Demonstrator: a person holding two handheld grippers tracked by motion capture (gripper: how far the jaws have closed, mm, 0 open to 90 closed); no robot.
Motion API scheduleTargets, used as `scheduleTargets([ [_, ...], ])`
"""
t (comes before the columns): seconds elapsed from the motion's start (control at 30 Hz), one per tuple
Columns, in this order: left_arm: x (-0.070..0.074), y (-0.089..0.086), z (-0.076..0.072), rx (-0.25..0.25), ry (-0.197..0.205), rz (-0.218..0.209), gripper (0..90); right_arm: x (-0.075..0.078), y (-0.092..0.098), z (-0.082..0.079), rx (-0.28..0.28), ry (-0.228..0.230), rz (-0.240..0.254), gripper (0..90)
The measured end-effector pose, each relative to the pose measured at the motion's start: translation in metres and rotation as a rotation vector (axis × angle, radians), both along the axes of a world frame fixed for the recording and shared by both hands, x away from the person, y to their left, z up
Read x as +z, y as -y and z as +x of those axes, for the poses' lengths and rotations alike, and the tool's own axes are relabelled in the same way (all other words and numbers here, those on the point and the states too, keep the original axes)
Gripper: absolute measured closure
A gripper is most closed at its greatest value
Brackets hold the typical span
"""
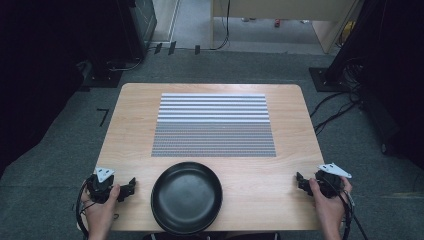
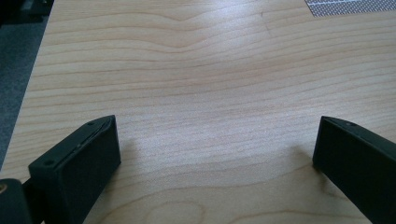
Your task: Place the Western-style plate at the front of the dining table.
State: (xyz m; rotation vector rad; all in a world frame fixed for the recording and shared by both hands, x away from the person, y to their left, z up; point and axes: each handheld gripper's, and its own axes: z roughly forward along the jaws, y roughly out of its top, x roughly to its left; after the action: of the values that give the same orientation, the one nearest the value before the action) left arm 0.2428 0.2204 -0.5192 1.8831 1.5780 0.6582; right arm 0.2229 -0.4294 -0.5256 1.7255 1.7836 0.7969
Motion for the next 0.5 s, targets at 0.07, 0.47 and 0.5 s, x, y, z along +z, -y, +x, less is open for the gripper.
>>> scheduleTargets([
  [0.07,0.0,0.0,0.0,0.0,0.0,0.0,0.4,0.0001,-0.0006,-0.0007,-0.014,0.001,-0.001,9.6],
  [0.47,0.0003,-0.0011,-0.0001,0.004,-0.002,0.001,0.4,0.0084,-0.0059,-0.0045,-0.041,0.047,-0.001,13.0],
  [0.5,0.0005,-0.0017,0.0,0.003,-0.005,0.001,0.4,0.0091,-0.0064,-0.0048,-0.042,0.049,0.002,13.0],
])
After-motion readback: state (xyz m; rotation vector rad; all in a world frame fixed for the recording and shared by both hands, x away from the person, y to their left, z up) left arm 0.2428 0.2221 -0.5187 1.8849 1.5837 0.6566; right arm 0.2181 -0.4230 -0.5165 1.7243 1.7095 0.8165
